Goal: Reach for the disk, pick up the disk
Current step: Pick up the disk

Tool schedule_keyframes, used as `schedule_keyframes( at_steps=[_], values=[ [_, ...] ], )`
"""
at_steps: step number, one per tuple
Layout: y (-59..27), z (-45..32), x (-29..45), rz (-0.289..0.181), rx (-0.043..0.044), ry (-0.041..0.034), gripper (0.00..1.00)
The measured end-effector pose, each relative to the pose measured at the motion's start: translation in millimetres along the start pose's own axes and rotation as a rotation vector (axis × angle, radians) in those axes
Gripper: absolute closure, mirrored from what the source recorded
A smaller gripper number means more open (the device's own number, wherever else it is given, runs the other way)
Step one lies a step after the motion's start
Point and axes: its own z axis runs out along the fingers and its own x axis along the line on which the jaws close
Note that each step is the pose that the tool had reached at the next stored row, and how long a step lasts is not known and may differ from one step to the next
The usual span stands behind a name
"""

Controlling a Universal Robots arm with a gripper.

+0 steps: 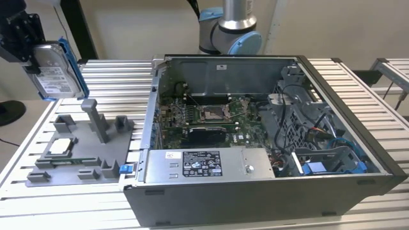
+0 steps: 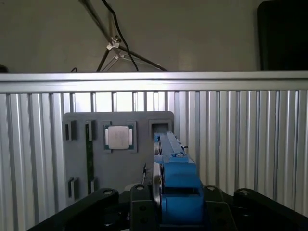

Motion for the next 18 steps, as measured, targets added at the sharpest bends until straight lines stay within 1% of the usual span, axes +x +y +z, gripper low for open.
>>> schedule_keyframes(
  at_steps=[13,18],
  values=[
    [0.1,-11.3,-0.4,0.000,-0.0001,0.0001,1.00],
    [0.2,-17.7,-0.7,0.000,-0.0001,0.0001,1.00]
  ],
)
